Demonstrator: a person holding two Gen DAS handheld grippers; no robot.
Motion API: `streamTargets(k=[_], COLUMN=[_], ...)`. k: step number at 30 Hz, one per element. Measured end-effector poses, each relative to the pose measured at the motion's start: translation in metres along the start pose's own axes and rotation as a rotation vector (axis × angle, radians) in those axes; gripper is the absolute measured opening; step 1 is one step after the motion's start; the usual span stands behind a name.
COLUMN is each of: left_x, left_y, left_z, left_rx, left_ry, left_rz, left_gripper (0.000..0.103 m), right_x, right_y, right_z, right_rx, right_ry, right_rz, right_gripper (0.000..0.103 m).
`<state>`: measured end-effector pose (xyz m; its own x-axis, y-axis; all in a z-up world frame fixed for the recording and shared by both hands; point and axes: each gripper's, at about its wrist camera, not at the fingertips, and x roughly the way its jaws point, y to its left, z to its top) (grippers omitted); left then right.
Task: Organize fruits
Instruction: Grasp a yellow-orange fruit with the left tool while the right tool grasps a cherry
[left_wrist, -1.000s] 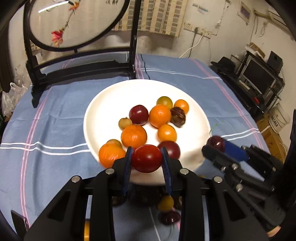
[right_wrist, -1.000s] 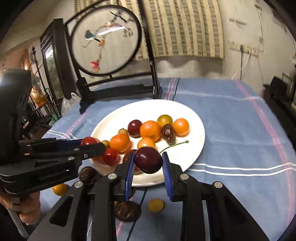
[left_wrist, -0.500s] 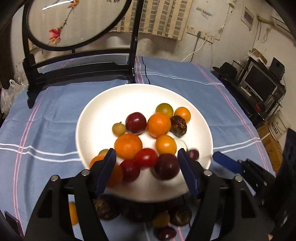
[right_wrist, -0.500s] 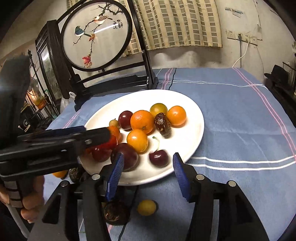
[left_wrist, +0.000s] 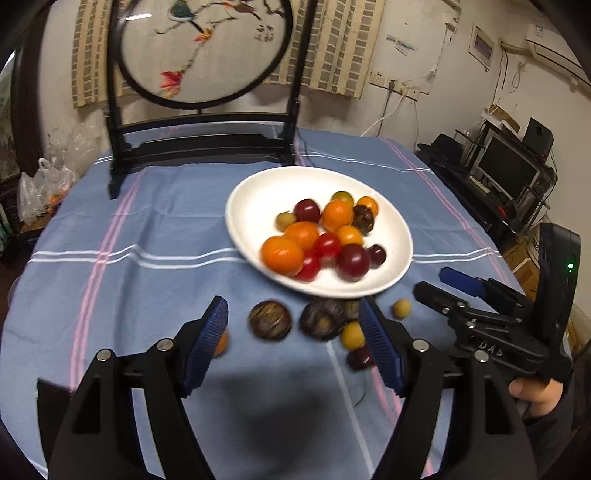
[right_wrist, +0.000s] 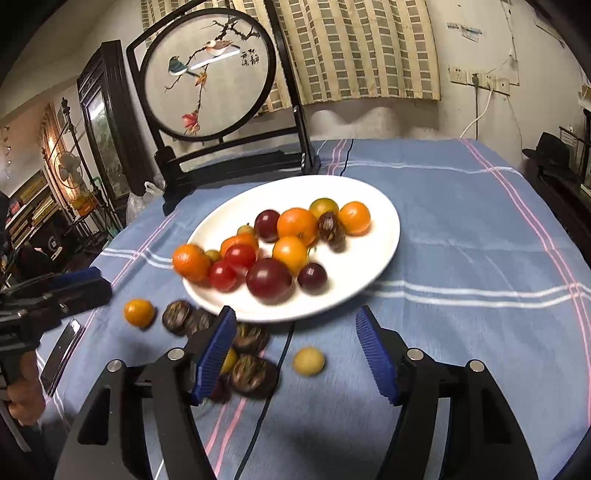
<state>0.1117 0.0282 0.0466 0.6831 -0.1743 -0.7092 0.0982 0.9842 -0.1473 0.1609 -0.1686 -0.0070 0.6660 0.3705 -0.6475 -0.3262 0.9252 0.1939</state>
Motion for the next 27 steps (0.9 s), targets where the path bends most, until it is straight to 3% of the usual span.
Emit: streamTargets(k=[10, 16, 21, 23, 27], left_x=[-0.014, -0.002, 0.025, 0.036, 0.058], left_y=[0.034, 0.038, 0.041, 0.043, 0.051], left_z=[-0.032, -0.039, -0.028, -0.022, -0.019], left_rx=[-0.027, -0.007, -0.04, -0.05, -0.08], left_ry=[0.022, 0.021, 0.071, 0.068, 0.109], left_rz=[0.041, 0.096, 0.128, 0.172, 0.185], left_gripper=[0.073, 0.073, 0.073, 0.066, 0.056], right_x=[-0.012, -0.012, -0.007, -0.005, -0.005], right_y=[0.01, 0.018, 0.031, 0.037, 0.045], right_z=[-0.026, -0.033, -0.037, -0.039, -0.041], right_rx=[-0.029, -0.058, -0.109, -0.135, -0.166], right_ry=[0.023, 0.041, 0.068, 0.082, 0.088], right_rz=[-0.015, -0.004, 0.013, 0.011, 0.018], right_gripper=[0.074, 0.076, 0.076, 0.076, 0.076])
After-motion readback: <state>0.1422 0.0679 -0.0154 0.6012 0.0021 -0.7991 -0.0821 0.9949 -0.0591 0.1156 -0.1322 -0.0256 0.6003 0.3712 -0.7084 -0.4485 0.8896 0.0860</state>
